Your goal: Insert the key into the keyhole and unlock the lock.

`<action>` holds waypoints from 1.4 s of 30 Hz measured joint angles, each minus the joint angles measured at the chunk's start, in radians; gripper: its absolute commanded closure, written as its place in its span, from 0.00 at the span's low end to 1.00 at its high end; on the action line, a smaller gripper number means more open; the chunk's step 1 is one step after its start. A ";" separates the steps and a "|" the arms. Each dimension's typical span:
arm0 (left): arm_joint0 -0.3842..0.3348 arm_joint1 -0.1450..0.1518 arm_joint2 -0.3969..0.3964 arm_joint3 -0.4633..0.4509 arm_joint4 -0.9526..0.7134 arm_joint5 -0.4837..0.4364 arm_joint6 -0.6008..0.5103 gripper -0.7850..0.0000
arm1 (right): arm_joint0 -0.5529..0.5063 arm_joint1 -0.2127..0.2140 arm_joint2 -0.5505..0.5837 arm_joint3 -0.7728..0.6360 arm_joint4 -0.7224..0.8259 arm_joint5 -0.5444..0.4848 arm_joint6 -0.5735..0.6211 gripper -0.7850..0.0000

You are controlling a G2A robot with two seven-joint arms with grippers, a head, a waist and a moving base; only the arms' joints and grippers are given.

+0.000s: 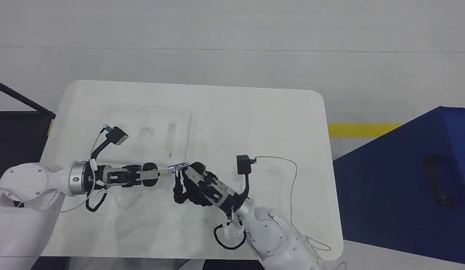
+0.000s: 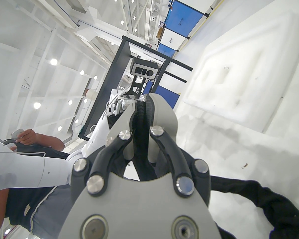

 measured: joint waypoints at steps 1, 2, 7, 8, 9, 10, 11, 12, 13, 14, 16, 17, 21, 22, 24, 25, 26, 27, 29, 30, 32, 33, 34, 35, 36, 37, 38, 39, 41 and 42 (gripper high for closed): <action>0.000 0.000 0.000 0.000 0.000 0.000 0.000 1.00 | 0.000 0.000 0.000 0.000 0.000 0.000 0.000 1.00; 0.000 0.000 0.000 0.000 0.000 0.000 0.000 1.00 | 0.000 0.000 0.000 0.000 0.000 0.000 0.000 1.00; 0.000 0.000 0.000 -0.001 0.000 0.000 0.001 1.00 | -0.004 0.001 0.000 -0.006 -0.001 0.009 0.001 1.00; 0.004 -0.001 0.003 -0.009 -0.004 -0.006 0.008 1.00 | -0.007 0.002 0.002 -0.011 -0.001 0.016 0.003 1.00; 0.009 -0.002 0.006 -0.019 -0.010 -0.018 0.017 1.00 | -0.010 0.003 0.003 -0.015 0.001 0.020 0.004 1.00; 0.016 -0.003 0.006 -0.028 -0.011 -0.036 0.025 1.00 | -0.013 0.004 0.004 -0.017 0.004 0.022 0.004 1.00; 0.026 -0.004 -0.001 -0.037 0.002 -0.071 0.043 1.00 | -0.016 0.005 0.005 -0.019 0.010 0.024 0.005 1.00; 0.036 -0.004 -0.006 -0.042 0.019 -0.101 0.060 1.00 | -0.017 0.005 0.004 -0.021 0.015 0.024 0.006 1.00; 0.048 -0.005 -0.009 -0.049 0.033 -0.128 0.076 1.00 | -0.018 0.005 0.004 -0.021 0.020 0.025 0.008 1.00; 0.062 -0.006 -0.015 -0.060 0.049 -0.165 0.101 1.00 | -0.018 0.006 0.004 -0.022 0.025 0.024 0.011 1.00; 0.085 -0.009 -0.031 -0.079 0.096 -0.237 0.160 1.00 | -0.018 0.007 0.003 -0.021 0.029 0.023 0.015 1.00; 0.106 -0.011 -0.034 -0.093 0.133 -0.282 0.203 1.00 | -0.018 0.008 0.003 -0.020 0.030 0.024 0.016 1.00; 0.170 -0.014 -0.038 -0.140 0.266 -0.412 0.333 1.00 | -0.016 0.008 -0.002 -0.019 0.035 0.027 0.019 1.00; 0.181 -0.014 -0.041 -0.150 0.302 -0.443 0.363 1.00 | -0.016 0.008 -0.003 -0.020 0.036 0.028 0.020 1.00; 0.207 -0.016 -0.052 -0.160 0.392 -0.522 0.443 1.00 | -0.016 0.009 -0.006 -0.021 0.037 0.029 0.021 1.00; 0.215 -0.017 -0.062 -0.162 0.431 -0.558 0.479 1.00 | -0.015 0.009 -0.007 -0.021 0.038 0.030 0.022 1.00; 0.226 -0.021 -0.077 -0.162 0.486 -0.605 0.531 1.00 | -0.015 0.009 -0.008 -0.021 0.040 0.030 0.024 1.00; 0.236 -0.025 -0.084 -0.162 0.526 -0.633 0.570 1.00 | -0.014 0.010 -0.008 -0.021 0.041 0.031 0.024 1.00; 0.253 -0.035 -0.101 -0.169 0.621 -0.679 0.660 1.00 | -0.014 0.010 -0.010 -0.019 0.045 0.032 0.023 1.00; 0.262 -0.039 -0.104 -0.171 0.661 -0.689 0.696 1.00 | -0.013 0.010 -0.011 -0.018 0.045 0.033 0.023 1.00; 0.280 -0.047 -0.102 -0.178 0.736 -0.692 0.762 1.00 | -0.013 0.010 -0.013 -0.018 0.048 0.034 0.021 1.00; 0.283 -0.048 -0.100 -0.178 0.751 -0.691 0.776 1.00 | -0.013 0.010 -0.013 -0.018 0.049 0.033 0.020 1.00; 0.284 -0.048 -0.100 -0.178 0.756 -0.690 0.779 1.00 | -0.013 0.010 -0.013 -0.018 0.049 0.033 0.020 1.00; 0.284 -0.048 -0.100 -0.178 0.755 -0.689 0.779 1.00 | -0.013 0.010 -0.013 -0.019 0.049 0.033 0.020 1.00; 0.284 -0.048 -0.100 -0.178 0.754 -0.689 0.777 1.00 | -0.013 0.010 -0.013 -0.019 0.049 0.033 0.020 1.00; 0.284 -0.048 -0.100 -0.178 0.753 -0.689 0.776 1.00 | -0.013 0.010 -0.013 -0.019 0.049 0.033 0.020 1.00; 0.283 -0.048 -0.100 -0.178 0.753 -0.688 0.777 1.00 | -0.013 0.010 -0.013 -0.019 0.049 0.033 0.020 1.00; 0.283 -0.049 -0.102 -0.181 0.757 -0.683 0.784 1.00 | -0.014 0.010 -0.013 -0.020 0.048 0.035 0.020 1.00; 0.281 -0.053 -0.119 -0.202 0.815 -0.684 0.828 1.00 | -0.020 0.011 -0.014 -0.032 0.046 0.050 0.021 1.00; 0.284 -0.056 -0.125 -0.216 0.857 -0.689 0.857 1.00 | -0.024 0.012 -0.014 -0.038 0.047 0.055 0.022 1.00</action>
